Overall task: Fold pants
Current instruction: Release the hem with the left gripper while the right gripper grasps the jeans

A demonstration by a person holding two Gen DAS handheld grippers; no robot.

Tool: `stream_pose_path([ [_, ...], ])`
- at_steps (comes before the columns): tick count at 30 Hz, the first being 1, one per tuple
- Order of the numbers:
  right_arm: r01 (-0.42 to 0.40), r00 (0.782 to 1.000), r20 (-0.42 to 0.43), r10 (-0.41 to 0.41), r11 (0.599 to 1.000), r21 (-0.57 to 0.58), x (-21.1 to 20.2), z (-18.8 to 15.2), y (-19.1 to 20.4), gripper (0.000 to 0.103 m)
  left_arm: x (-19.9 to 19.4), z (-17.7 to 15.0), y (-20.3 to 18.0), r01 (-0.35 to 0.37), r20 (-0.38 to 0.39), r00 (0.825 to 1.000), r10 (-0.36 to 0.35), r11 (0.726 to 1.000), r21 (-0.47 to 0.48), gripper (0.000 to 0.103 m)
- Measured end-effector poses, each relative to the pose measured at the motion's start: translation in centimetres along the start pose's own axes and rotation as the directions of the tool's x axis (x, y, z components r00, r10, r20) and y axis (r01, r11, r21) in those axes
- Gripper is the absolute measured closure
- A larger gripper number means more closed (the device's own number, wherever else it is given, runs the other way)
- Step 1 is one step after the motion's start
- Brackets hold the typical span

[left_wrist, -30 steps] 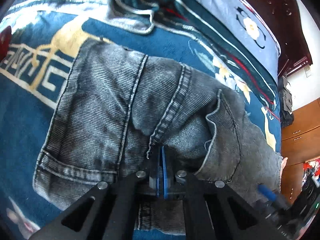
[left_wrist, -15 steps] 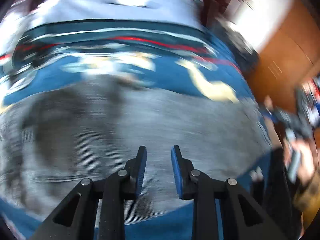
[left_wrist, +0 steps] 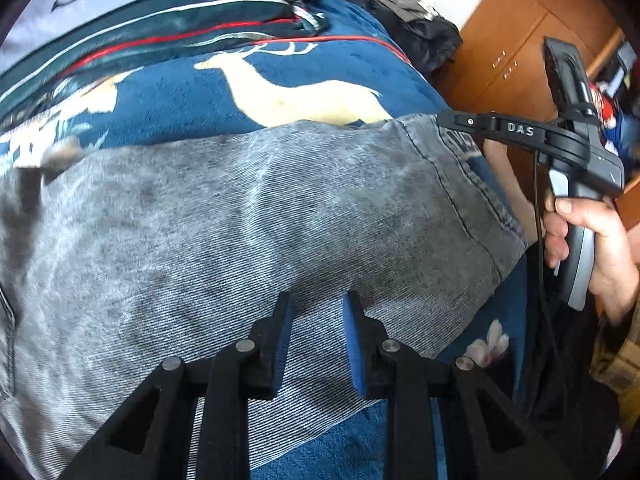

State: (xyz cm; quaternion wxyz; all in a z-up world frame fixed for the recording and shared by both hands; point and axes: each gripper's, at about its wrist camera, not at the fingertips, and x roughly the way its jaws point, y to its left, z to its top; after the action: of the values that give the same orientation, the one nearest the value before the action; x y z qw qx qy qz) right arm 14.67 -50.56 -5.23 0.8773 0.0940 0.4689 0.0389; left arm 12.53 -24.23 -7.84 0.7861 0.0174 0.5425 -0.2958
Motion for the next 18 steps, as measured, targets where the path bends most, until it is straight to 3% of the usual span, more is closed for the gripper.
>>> stream_pose_path([
  [2,-0.046,0.999,-0.007,0.046,0.998,0.035,0.4,0.4,-0.4,0.089,-0.1,-0.2,-0.1,0.004,-0.005,1.000,-0.004,1.000,0.007,0.069],
  [4,-0.037,0.999,-0.020,0.038,0.998,0.043,1.1,0.5,-0.5,0.057,0.2,-0.3,-0.6,-0.001,-0.005,1.000,0.001,1.000,0.029,0.062],
  [6,-0.015,1.000,-0.028,0.015,1.000,0.023,1.7,0.4,-0.2,0.052,0.6,-0.4,-1.3,-0.012,-0.002,1.000,0.012,0.999,0.052,0.054],
  [7,-0.010,0.999,-0.041,0.010,1.000,0.010,2.1,0.4,0.0,0.058,0.6,-0.5,-1.5,-0.018,0.001,1.000,0.018,0.998,0.061,0.053],
  [9,0.000,0.998,-0.063,0.000,1.000,-0.007,2.7,0.2,0.4,0.081,0.4,-0.5,-1.8,-0.030,0.009,1.000,0.029,0.998,0.064,0.051],
  [10,0.029,0.998,-0.056,-0.030,0.999,-0.025,2.6,0.2,0.7,0.086,0.4,-0.5,-1.8,-0.031,0.013,0.999,0.030,0.998,0.058,0.051],
  [15,0.082,0.996,0.052,-0.078,0.994,-0.072,0.7,0.8,1.7,0.090,0.4,-0.6,-1.1,-0.031,0.034,0.999,0.030,0.999,0.026,0.051],
  [18,0.093,0.996,-0.003,-0.094,0.993,-0.075,2.7,0.6,1.3,0.088,0.9,-0.9,-1.7,-0.051,0.042,0.998,0.048,0.996,0.067,0.046],
])
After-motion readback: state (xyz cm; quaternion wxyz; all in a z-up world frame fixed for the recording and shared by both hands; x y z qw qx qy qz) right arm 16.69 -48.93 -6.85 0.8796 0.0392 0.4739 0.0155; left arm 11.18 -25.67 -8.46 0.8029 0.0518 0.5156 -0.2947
